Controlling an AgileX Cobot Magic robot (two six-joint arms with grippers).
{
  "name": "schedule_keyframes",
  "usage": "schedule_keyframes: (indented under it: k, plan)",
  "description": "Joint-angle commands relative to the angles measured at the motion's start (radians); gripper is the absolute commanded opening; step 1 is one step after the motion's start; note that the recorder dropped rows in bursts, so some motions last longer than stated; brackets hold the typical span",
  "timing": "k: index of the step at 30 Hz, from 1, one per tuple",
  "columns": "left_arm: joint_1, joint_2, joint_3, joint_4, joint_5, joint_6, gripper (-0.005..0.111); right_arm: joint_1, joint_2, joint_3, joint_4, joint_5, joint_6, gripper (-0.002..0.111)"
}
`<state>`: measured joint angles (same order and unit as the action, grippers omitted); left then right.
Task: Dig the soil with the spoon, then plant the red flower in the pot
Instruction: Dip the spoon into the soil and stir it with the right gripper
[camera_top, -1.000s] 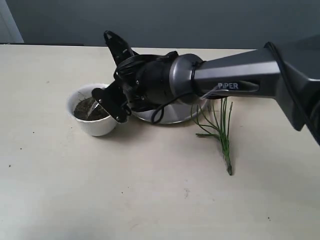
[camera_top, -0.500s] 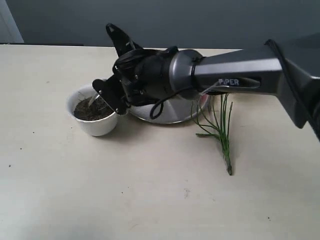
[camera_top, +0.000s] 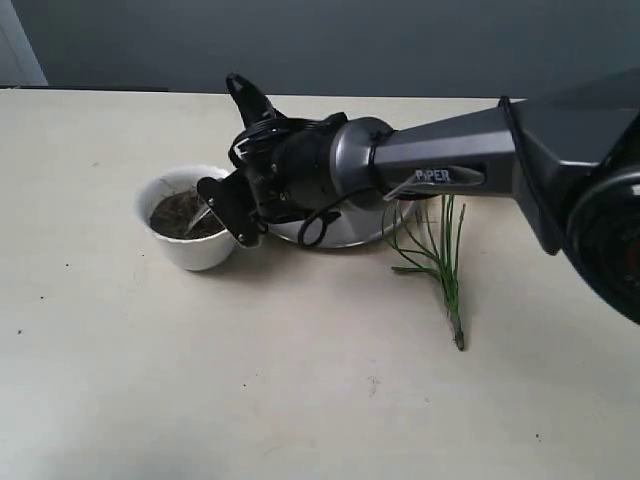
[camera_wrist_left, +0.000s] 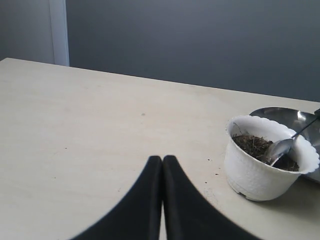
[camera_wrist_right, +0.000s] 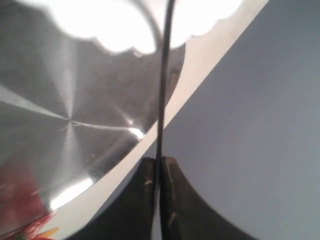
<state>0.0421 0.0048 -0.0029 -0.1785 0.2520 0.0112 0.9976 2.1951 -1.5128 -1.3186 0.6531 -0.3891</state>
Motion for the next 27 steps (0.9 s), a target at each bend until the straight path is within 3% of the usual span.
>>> schedule_keyframes:
  k: [1, 12, 27]
  plan:
    - [-0.006, -0.005, 0.003, 0.002, -0.012, -0.001, 0.000, -0.010, -0.003, -0.010, 0.006, 0.027, -0.005, -0.001]
    - [-0.006, -0.005, 0.003, 0.002, -0.012, -0.001, 0.000, -0.010, -0.065, -0.041, 0.036, 0.032, 0.047, -0.001]
    - [-0.006, -0.005, 0.003, 0.002, -0.012, -0.001, 0.000, -0.010, 0.013, -0.041, 0.070, 0.005, -0.002, -0.001]
